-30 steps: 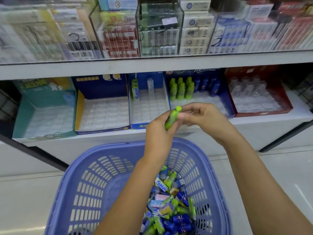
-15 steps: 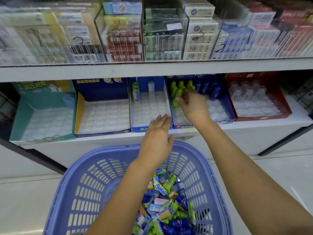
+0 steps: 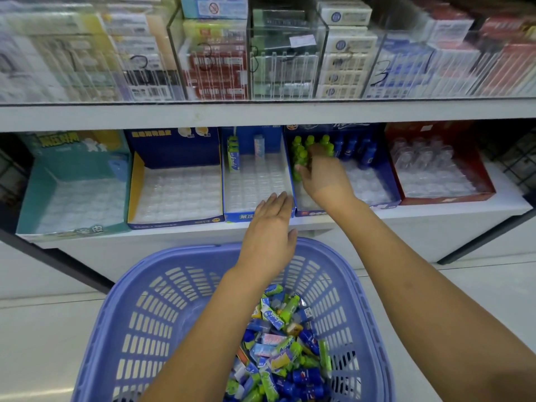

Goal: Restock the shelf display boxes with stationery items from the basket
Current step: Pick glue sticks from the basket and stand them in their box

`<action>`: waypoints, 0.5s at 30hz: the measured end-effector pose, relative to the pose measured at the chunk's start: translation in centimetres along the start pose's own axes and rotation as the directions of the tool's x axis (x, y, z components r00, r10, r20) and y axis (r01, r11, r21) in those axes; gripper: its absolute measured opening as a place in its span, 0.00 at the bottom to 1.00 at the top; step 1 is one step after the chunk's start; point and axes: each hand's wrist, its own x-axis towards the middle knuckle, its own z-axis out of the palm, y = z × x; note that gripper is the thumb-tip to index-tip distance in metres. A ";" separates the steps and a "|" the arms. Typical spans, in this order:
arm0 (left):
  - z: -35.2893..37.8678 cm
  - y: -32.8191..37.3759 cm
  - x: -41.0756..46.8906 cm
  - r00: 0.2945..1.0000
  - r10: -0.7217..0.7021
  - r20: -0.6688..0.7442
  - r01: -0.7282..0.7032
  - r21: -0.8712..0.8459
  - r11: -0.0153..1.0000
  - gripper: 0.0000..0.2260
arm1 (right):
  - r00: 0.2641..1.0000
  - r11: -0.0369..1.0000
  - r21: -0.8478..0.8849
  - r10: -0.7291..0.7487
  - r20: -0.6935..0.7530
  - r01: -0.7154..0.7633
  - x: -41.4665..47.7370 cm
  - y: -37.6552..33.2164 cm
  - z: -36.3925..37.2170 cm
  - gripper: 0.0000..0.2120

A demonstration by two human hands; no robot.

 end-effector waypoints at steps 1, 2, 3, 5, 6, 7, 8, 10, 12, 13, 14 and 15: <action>0.0 0.0 0.0 1.000 0.000 0.003 0.000 0.001 1.000 0.27 | 1.000 1.000 -0.024 0.004 0.028 -0.003 0.2 -0.1 -0.3 0.24; 0.0 0.0 0.0 1.000 0.001 0.006 -0.001 0.001 1.000 0.27 | 0.998 0.999 -0.038 0.015 0.056 -0.013 0.4 -0.2 -0.5 0.24; 0.0 0.0 0.0 1.000 0.003 0.005 -0.003 0.002 1.000 0.27 | 0.996 0.998 -0.051 0.028 0.084 -0.024 0.6 -0.2 -0.8 0.24; 0.0 -0.1 0.0 1.000 0.002 -0.002 -0.002 0.006 1.000 0.27 | 0.990 0.996 -0.086 0.049 0.129 -0.038 1.0 -0.2 -1.2 0.23; 0.1 -0.1 0.0 1.000 0.002 -0.003 -0.002 0.010 1.000 0.27 | 0.989 0.994 -0.099 0.055 0.139 -0.042 1.1 -0.3 -1.4 0.23; 0.2 -0.1 0.0 1.000 0.001 -0.004 -0.001 0.014 1.000 0.27 | 0.988 0.994 -0.102 0.060 0.140 -0.046 1.1 -0.3 -1.4 0.22; 0.3 -0.1 -0.1 1.000 0.000 -0.007 0.000 0.014 1.000 0.27 | 0.989 0.993 -0.101 0.067 0.134 -0.054 1.1 -0.2 -1.5 0.22; 0.5 -0.2 0.0 1.000 -0.004 -0.016 0.004 0.014 1.000 0.27 | 0.989 0.993 -0.099 0.082 0.120 -0.071 1.0 -0.2 -1.4 0.21; 0.4 -0.1 0.1 1.000 -0.008 -0.005 0.008 0.018 1.000 0.28 | 0.987 0.991 -0.107 0.092 0.129 -0.079 1.1 -0.4 -1.5 0.19; 0.2 0.0 0.1 1.000 -0.005 -0.002 0.005 0.009 1.000 0.27 | 0.985 0.990 -0.116 0.095 0.145 -0.078 1.2 -0.6 -1.7 0.18; -0.1 0.2 0.0 1.000 -0.001 -0.008 0.000 -0.025 1.000 0.27 | 0.981 0.989 -0.128 0.099 0.168 -0.078 1.2 -0.7 -2.0 0.18; -0.4 0.4 -0.3 0.999 0.004 -0.035 -0.007 -0.082 0.997 0.25 | 0.979 0.988 -0.135 0.100 0.180 -0.076 0.9 -0.9 -2.3 0.18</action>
